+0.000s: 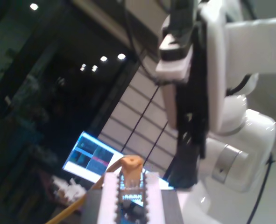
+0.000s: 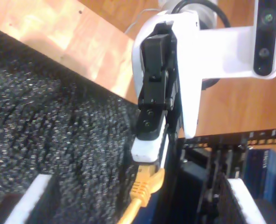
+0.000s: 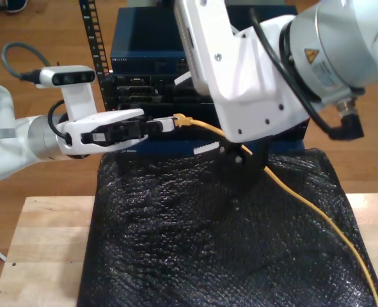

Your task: Grab the cable and plug it in

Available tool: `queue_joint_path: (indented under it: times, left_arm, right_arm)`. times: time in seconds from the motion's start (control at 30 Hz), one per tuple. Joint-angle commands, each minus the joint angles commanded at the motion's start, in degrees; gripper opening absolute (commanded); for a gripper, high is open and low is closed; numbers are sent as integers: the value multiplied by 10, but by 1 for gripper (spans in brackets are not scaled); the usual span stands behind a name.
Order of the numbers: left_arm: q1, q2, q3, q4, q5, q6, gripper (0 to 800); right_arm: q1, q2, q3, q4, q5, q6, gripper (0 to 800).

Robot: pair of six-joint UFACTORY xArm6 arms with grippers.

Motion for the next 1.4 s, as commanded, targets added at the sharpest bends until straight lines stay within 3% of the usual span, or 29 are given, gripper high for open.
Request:
queue_joint_path:
  times: [0.6, 1.03, 1.3, 1.4]
  left_arm:
    - [-1, 4, -4, 0, 33, -1, 7]
    - [0, 7, -4, -10, 49, -27, 7]
    - [0, 8, -2, -18, 54, -27, 7]
    - [0, 8, -2, -18, 55, -27, 7]
  right_arm:
    - [33, -25, 37, 0, -69, -11, 787]
    - [34, -24, 44, 0, -71, -11, 671]
    - [33, -25, 53, 0, -103, -9, 473]
    - [34, -25, 54, 0, -105, -8, 444]
